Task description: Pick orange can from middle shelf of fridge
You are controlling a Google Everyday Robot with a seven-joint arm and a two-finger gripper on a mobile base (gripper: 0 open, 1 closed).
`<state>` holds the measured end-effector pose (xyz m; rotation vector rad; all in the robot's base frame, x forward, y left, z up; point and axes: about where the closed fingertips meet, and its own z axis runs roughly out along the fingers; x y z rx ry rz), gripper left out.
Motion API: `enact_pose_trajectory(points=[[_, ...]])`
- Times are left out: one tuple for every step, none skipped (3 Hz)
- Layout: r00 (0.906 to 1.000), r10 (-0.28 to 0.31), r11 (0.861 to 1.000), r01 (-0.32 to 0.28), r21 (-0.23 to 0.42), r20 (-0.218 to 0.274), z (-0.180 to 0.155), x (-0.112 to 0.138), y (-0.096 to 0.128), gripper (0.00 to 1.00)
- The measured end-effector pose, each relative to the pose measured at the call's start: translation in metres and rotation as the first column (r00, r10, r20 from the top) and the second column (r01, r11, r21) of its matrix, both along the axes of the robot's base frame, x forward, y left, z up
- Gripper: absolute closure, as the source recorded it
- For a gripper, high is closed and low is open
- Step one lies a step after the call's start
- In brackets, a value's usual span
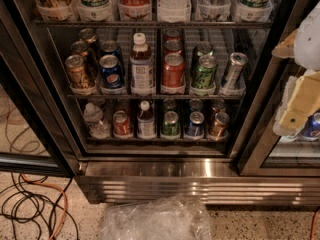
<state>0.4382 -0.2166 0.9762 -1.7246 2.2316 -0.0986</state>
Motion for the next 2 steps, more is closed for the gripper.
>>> enact_pose_trajectory(points=[[1.0,0.0,1.0,0.0,0.0,0.0,0.0,0.0,0.0,0.0],[0.9985,-0.033,0.999,0.034,-0.005,0.043,0.0036,0.0047,-0.0057,0.0]])
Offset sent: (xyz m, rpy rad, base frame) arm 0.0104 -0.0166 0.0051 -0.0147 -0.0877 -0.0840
